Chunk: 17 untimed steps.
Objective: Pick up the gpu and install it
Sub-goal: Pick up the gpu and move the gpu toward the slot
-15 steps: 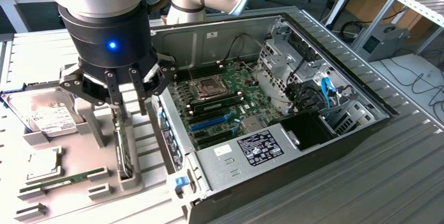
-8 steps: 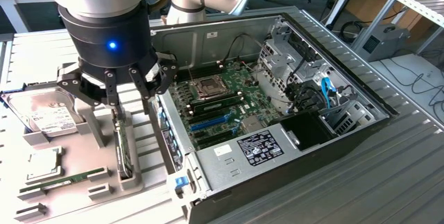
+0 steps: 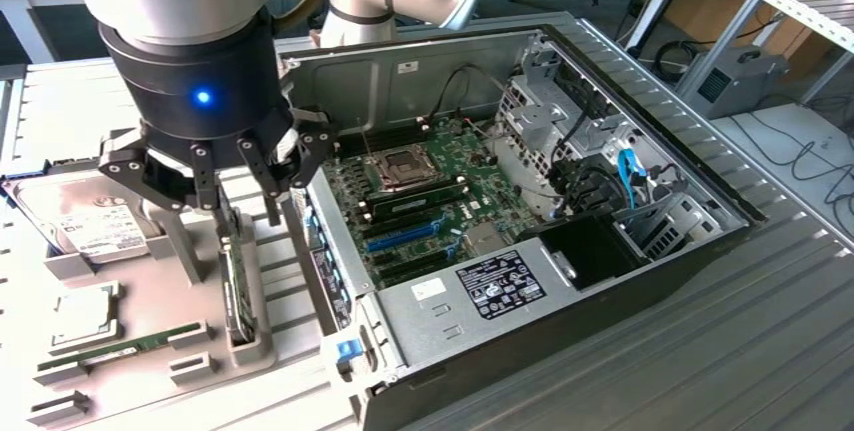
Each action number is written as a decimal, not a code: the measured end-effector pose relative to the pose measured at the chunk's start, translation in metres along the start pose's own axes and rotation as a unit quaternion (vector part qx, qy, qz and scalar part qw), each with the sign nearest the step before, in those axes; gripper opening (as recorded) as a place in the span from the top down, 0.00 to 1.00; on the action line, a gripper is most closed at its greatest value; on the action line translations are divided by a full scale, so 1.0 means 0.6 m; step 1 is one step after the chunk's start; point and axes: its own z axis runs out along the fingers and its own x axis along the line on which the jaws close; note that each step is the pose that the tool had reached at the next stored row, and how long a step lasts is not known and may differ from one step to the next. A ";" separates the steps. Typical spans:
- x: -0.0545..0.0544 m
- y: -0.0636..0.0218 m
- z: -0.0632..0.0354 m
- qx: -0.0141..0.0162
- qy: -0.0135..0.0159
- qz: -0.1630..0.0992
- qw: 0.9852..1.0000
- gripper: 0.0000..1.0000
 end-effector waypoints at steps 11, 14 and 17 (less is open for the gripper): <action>0.005 -0.001 0.014 0.000 0.000 0.000 1.000 0.58; 0.007 -0.001 0.016 0.000 0.000 0.000 1.000 0.58; 0.009 -0.001 0.019 0.000 0.000 0.000 1.000 0.58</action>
